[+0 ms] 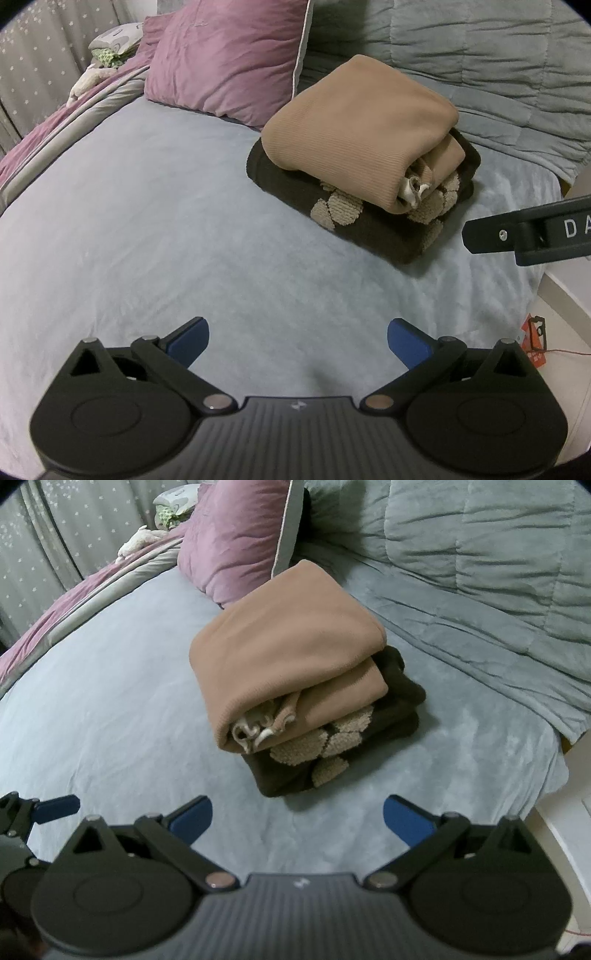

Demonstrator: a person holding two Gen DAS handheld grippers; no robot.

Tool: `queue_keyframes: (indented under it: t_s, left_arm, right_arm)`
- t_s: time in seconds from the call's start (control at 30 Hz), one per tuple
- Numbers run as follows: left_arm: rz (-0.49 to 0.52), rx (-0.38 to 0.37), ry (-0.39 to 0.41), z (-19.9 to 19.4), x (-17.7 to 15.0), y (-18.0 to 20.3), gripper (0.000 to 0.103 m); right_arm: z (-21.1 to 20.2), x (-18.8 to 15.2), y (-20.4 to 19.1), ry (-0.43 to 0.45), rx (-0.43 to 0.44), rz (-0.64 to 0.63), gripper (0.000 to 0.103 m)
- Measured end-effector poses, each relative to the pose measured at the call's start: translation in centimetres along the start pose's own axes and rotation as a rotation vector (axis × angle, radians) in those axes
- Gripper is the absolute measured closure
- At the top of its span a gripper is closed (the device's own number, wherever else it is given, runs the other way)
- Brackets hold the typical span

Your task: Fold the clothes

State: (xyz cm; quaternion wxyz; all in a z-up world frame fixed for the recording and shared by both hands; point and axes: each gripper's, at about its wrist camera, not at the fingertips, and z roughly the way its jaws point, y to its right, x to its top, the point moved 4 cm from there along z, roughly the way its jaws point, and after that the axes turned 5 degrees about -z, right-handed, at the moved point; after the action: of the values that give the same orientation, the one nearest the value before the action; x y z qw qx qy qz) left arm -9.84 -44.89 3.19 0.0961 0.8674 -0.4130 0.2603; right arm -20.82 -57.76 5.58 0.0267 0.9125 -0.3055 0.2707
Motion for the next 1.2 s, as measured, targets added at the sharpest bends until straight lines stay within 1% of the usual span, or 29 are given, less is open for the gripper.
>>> queue_keyframes:
  t_s: [0.33, 0.47, 0.6, 0.9, 1.2]
  left_arm:
    - [0.002, -0.002, 0.002, -0.1, 0.0, 0.2, 0.0]
    - [-0.003, -0.009, 0.022, -0.6, -0.1, -0.2, 0.0]
    - [-0.02, -0.014, 0.056, -1.5, -0.6, -1.2, 0.0]
    - [-0.045, -0.015, 0.12, -4.0, -2.3, -3.4, 0.0]
    - [-0.043, -0.033, 0.136, -5.9, -4.6, -4.5, 0.0]
  right_arm:
    - [0.0, -0.1, 0.0, -0.001, 0.001, 0.003, 0.0]
    - [-0.3, -0.1, -0.3, 0.01, -0.009, -0.003, 0.0]
    - [-1.4, -0.5, -1.5, 0.048, -0.03, -0.027, 0.0]
    - [-4.0, -2.5, -4.9, 0.141, -0.055, -0.03, 0.0]
    - [-6.0, -4.3, -6.7, 0.196, -0.074, -0.04, 0.0]
